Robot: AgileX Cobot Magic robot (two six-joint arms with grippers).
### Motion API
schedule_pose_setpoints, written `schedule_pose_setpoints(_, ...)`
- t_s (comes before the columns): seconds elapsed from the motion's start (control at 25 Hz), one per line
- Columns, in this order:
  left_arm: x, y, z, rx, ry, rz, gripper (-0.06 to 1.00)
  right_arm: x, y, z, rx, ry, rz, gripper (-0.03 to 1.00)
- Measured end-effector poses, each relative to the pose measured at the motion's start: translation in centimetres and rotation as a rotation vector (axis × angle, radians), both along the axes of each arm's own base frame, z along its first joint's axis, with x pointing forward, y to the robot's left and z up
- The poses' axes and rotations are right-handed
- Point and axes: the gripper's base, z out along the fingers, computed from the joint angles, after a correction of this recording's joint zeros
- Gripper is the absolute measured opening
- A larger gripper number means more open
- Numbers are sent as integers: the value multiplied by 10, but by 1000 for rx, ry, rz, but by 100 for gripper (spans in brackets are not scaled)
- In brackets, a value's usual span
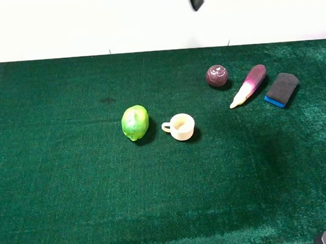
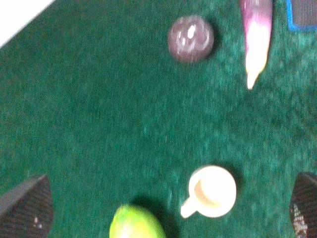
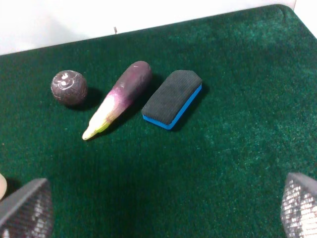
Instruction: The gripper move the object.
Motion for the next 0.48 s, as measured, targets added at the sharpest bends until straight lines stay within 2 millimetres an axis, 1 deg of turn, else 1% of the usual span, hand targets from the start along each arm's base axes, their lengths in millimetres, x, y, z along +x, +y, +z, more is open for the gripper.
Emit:
schedule_pose_setpoints(0.04,-6,6,0,11,11,0,97,0,0,0,0,0,0,69)
schedule_pose_setpoints(0.2,-38,38,12,26,21,-2,97,0,0,0,0,0,0,69)
schedule_pose_setpoints(0.4,-80,80,33,7,-9,-12,97,0,0,0,0,0,0,69)
schedule_pose_setpoints(0.44,-80,80,33,7,-9,-12,97,0,0,0,0,0,0,69)
schedule_pose_setpoints(0.48,-88,89,35,4,-12,-12,97,0,0,0,0,0,0,69)
